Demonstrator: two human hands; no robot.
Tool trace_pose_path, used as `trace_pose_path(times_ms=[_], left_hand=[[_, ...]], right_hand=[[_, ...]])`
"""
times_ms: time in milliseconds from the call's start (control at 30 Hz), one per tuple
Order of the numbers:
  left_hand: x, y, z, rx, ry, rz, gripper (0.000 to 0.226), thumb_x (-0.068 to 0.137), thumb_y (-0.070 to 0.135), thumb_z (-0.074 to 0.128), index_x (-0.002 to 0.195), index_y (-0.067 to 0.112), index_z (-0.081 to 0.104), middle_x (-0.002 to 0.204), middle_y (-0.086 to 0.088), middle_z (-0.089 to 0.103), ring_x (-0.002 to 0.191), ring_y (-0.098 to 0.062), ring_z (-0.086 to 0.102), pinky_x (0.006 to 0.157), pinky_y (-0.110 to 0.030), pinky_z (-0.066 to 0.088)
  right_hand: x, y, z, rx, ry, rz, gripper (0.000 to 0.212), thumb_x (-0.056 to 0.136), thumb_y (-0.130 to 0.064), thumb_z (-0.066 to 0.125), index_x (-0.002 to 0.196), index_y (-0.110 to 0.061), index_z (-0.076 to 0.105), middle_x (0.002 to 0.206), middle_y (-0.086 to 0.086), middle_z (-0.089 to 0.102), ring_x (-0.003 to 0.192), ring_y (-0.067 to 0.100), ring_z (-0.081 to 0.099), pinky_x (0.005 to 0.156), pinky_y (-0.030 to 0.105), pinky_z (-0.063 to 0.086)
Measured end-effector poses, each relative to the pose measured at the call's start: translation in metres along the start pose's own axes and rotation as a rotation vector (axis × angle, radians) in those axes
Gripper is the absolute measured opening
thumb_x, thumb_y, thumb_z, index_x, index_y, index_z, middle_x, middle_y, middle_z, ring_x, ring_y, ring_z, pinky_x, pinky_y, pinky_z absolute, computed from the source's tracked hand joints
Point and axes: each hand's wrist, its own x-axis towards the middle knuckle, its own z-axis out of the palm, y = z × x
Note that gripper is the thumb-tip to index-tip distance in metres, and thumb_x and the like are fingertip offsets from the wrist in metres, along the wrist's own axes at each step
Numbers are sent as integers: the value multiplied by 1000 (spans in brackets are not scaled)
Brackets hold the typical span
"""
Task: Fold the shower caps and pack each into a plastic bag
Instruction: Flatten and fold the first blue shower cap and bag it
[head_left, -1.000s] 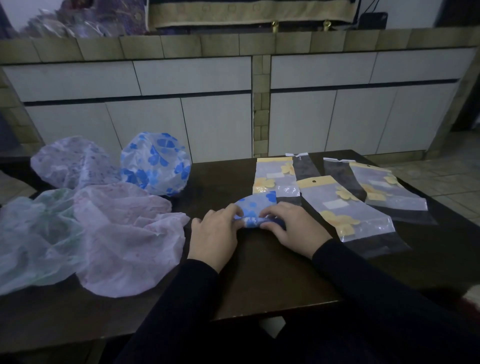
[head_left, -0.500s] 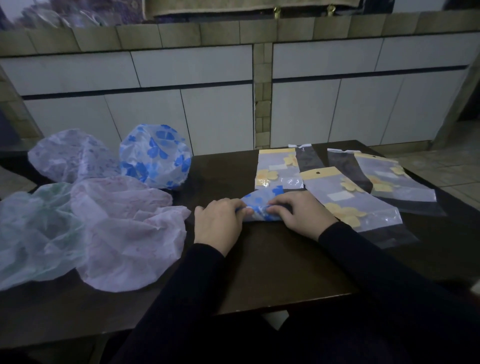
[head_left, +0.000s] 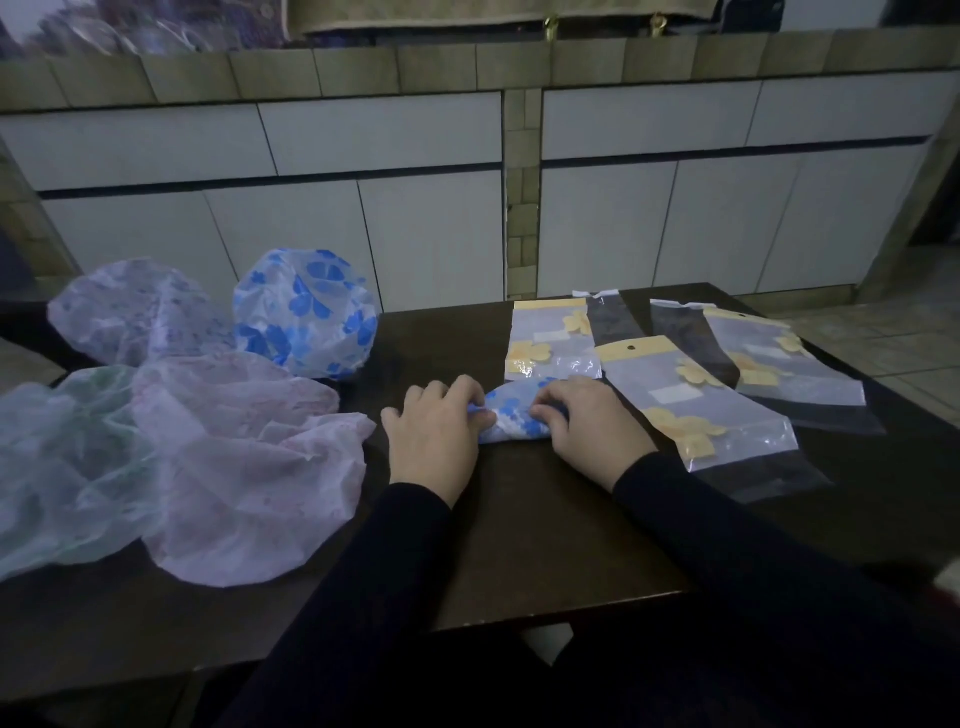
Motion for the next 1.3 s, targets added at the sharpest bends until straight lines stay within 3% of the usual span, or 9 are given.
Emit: trace_pose_path(times_ms=[133, 233, 333, 400, 567, 800, 1100, 1233, 1300], left_hand=[[-1, -1, 4, 72, 93, 177, 19, 94, 34, 52, 112, 37, 57, 115, 10, 51, 106, -12, 42, 86, -32, 29], [-1, -2, 5, -14, 56, 133, 21, 95, 41, 48, 112, 35, 60, 114, 11, 54, 104, -9, 44, 80, -29, 27], [-2, -1, 4, 3, -38, 73, 37, 89, 58, 51, 118, 37, 58, 120, 11, 53, 112, -11, 44, 89, -37, 34], [-2, -1, 2, 7, -91, 44, 41, 87, 59, 54, 121, 38, 56, 125, 10, 51, 117, -12, 43, 97, -42, 36], [-5, -1, 1, -39, -102, 12, 32, 90, 49, 55, 121, 38, 57, 126, 8, 51, 117, -14, 42, 99, -45, 36], [-4, -1, 1, 29, -78, 28, 32, 95, 51, 44, 123, 39, 55, 119, 9, 54, 113, -14, 45, 95, -42, 35], [-1, -1, -2, 24, -114, 18, 32, 99, 47, 34, 120, 34, 56, 100, 8, 53, 100, -13, 49, 91, -40, 34], [0, 4, -2, -2, -69, 16, 13, 97, 42, 44, 107, 35, 45, 102, 7, 58, 92, -13, 49, 95, -44, 33], [0, 7, 0, 40, -46, 27, 15, 94, 38, 50, 108, 36, 43, 107, 6, 57, 100, -16, 50, 97, -48, 32]], right_hand=[[-5, -1, -5, -87, 73, -147, 22, 94, -25, 55, 114, -21, 63, 113, -2, 52, 106, 11, 49, 93, 25, 44], [-5, 0, -8, -199, -8, -206, 26, 98, -26, 48, 119, -20, 62, 114, 0, 58, 108, 14, 49, 94, 26, 40], [-7, 3, -11, -185, -75, -171, 36, 94, -44, 51, 118, -21, 62, 109, 0, 60, 103, 12, 51, 91, 27, 42], [-10, 4, -13, -195, -102, -171, 45, 89, -51, 55, 121, -22, 61, 109, -1, 59, 101, 11, 50, 90, 26, 42], [-10, 5, -10, -282, -69, -201, 38, 96, -44, 46, 125, -24, 60, 113, -1, 58, 107, 14, 48, 97, 30, 38], [-8, 6, -9, -281, -59, -200, 37, 97, -43, 44, 120, -23, 64, 102, 0, 61, 99, 14, 48, 89, 29, 40], [-2, 13, -5, -179, -4, -65, 29, 97, -44, 42, 112, -30, 63, 104, -5, 65, 105, 15, 51, 93, 34, 30], [0, 12, 2, -109, 78, 31, 18, 93, -48, 47, 103, -35, 53, 94, -8, 62, 96, 12, 53, 91, 35, 30], [-1, 10, 3, -131, 119, 40, 18, 93, -49, 48, 101, -33, 53, 92, -7, 61, 95, 13, 52, 91, 37, 32]])
